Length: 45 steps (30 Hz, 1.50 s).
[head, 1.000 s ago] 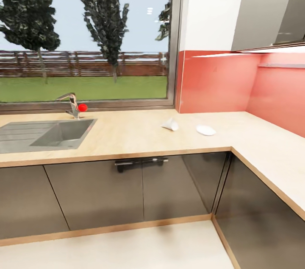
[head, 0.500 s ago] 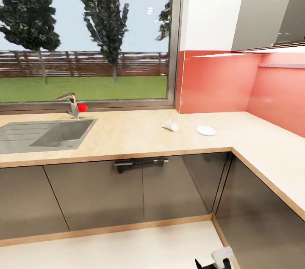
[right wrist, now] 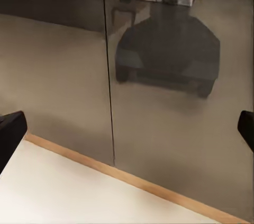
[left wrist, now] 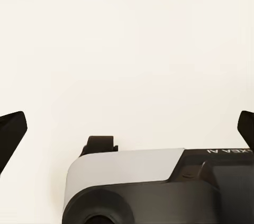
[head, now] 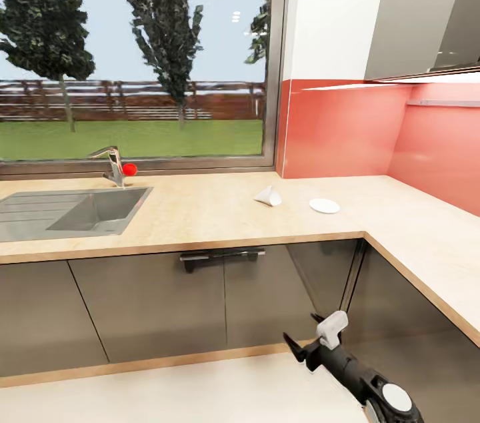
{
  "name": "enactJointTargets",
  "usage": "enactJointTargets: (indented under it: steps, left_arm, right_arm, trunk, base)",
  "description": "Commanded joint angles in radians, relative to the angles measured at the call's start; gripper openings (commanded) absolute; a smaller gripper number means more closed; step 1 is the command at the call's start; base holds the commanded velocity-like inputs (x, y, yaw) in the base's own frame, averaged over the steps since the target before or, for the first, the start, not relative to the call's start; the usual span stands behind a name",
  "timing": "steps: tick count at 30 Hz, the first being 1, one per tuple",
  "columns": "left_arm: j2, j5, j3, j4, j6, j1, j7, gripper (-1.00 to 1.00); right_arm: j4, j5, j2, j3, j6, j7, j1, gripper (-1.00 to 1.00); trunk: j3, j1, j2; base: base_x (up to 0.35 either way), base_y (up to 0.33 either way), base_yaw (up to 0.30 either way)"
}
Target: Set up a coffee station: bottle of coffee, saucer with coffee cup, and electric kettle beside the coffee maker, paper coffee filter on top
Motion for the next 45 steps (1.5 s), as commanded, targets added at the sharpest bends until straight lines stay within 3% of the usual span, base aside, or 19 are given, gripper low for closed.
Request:
enactJointTargets:
  steps: [1,6,9,10,11,13,18,19,20,22,23,32,42,45]
  left_arm:
    - [0.0,0.001,0.001,-0.002,-0.002,0.0,0.0,1.0]
    - [-0.001,0.002,0.0,-0.003,-0.003,0.0,0.001,1.0]
    - [-0.002,0.005,0.004,-0.003,0.0,0.0,0.001,1.0]
    - [-0.002,0.018,0.011,-0.003,0.001,0.0,0.002,1.0]
    - [-0.003,0.085,0.027,-0.002,0.002,0.0,0.001,1.0]
    - [-0.004,0.142,0.031,-0.002,0.002,0.0,0.001,1.0]
    - [-0.003,0.196,0.038,-0.001,0.001,0.0,0.0,1.0]
    - [-0.002,0.201,0.039,-0.001,-0.001,0.0,0.0,1.0]
    - [-0.003,0.205,0.039,-0.001,-0.002,0.0,0.0,1.0]
    - [-0.002,0.209,0.039,-0.001,-0.003,0.0,0.0,1.0]
    - [-0.002,0.209,0.039,-0.001,-0.003,0.0,0.0,1.0]
    - [-0.001,0.21,0.042,-0.001,-0.004,0.0,0.0,1.0]
    - [-0.001,0.21,0.042,-0.001,-0.004,0.0,-0.001,1.0]
    - [-0.001,0.21,0.041,0.0,-0.004,0.0,-0.002,1.0]
  right_arm:
    - [-0.042,0.003,0.002,0.0,0.049,0.008,-0.008,1.0]
    - [-0.089,-0.005,0.002,0.0,0.149,0.013,-0.086,1.0]
    - [-0.103,-0.017,-0.001,-0.001,0.231,0.022,-0.176,1.0]
    - [-0.106,-0.029,-0.003,-0.001,0.274,0.035,-0.229,1.0]
    - [-0.11,-0.052,-0.006,-0.002,0.376,0.066,-0.34,1.0]
    - [-0.111,-0.061,-0.007,-0.002,0.442,0.078,-0.415,1.0]
    - [-0.111,-0.064,-0.007,-0.002,0.53,0.082,-0.558,1.0]
    - [-0.111,-0.063,-0.007,-0.002,0.553,0.07,-0.59,1.0]
    - [-0.108,-0.064,-0.006,-0.003,0.575,0.013,-0.628,1.0]
    - [-0.083,-0.068,0.001,-0.001,0.588,-0.113,-0.657,1.0]
    - [-0.07,-0.069,0.002,-0.001,0.58,-0.133,-0.661,1.0]
    - [0.019,-0.071,0.004,0.002,0.508,-0.166,-0.667,1.0]
    - [0.044,-0.073,0.006,0.006,0.498,-0.167,-0.667,1.0]
    - [0.045,-0.073,0.018,0.009,0.498,-0.167,-0.666,1.0]
  trunk:
    - [-0.001,0.0,0.0]
    - [-0.001,0.0,0.0]
    - [-0.001,0.0,0.0]
    - [-0.001,0.0,0.0]
    - [-0.001,0.0,0.0]
    - [-0.001,0.0,0.0]
    - [-0.001,0.0,0.0]
    - [-0.001,0.0,0.0]
    - [-0.001,0.0,0.0]
    - [-0.001,0.0,0.0]
    - [-0.001,0.0,0.0]
    - [-0.001,0.0,0.0]
    - [-0.001,0.0,0.0]
    - [-0.001,0.0,0.0]
  base:
    - [0.0,0.0,0.0]
    - [0.0,0.0,0.0]
    - [0.0,0.0,0.0]
    - [0.0,0.0,0.0]
    - [0.0,0.0,0.0]
    - [0.0,0.0,0.0]
    - [0.0,0.0,0.0]
    - [0.0,0.0,0.0]
    - [0.0,0.0,0.0]
    - [0.091,-0.06,0.0]
    - [0.188,-0.142,0.0]
    - [0.232,-0.179,0.0]
    - [0.275,-0.165,0.0]
    - [0.261,-0.042,0.0]
